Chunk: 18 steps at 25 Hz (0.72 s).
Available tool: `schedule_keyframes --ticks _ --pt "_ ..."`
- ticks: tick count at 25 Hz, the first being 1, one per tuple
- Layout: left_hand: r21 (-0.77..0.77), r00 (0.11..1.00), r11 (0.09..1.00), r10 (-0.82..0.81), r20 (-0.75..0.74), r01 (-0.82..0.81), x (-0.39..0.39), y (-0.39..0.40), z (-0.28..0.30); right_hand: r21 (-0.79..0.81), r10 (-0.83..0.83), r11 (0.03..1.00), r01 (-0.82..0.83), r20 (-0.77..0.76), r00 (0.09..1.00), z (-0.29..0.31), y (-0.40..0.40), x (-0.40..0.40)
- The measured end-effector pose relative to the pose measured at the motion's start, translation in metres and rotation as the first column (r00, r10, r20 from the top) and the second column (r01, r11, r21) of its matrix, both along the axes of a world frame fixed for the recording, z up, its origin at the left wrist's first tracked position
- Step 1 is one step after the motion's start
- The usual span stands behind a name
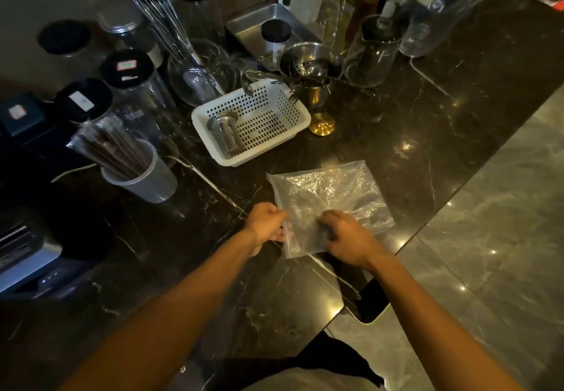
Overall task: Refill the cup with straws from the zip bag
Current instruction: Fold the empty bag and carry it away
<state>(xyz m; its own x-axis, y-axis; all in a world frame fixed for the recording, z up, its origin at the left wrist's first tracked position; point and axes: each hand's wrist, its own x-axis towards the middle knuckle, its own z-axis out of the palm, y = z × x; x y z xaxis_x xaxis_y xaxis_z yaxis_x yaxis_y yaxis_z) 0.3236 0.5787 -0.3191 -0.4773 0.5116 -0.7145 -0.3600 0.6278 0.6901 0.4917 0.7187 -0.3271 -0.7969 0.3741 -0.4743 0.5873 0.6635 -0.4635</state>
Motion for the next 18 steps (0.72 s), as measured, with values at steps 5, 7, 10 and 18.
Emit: schedule_keyframes --ticks 5,7,10,18 --pt "0.157 0.98 0.971 0.165 0.114 -0.182 -0.012 0.003 0.045 0.031 0.012 0.999 -0.011 -0.04 0.999 0.014 -0.011 -0.001" --pt "0.259 0.967 0.938 0.189 0.172 -0.229 -0.02 0.001 0.068 0.097 -0.033 0.994 0.055 -0.217 0.976 0.022 -0.013 -0.009" --pt "0.413 0.943 0.851 0.257 0.21 -0.324 -0.034 -0.008 0.094 -0.055 -0.167 0.986 0.158 -0.412 0.896 0.043 -0.017 -0.028" --pt "0.402 0.93 0.871 0.352 -0.105 -0.284 -0.051 -0.062 0.087 -0.66 -0.402 0.751 -0.026 -0.489 0.774 0.112 -0.017 -0.067"
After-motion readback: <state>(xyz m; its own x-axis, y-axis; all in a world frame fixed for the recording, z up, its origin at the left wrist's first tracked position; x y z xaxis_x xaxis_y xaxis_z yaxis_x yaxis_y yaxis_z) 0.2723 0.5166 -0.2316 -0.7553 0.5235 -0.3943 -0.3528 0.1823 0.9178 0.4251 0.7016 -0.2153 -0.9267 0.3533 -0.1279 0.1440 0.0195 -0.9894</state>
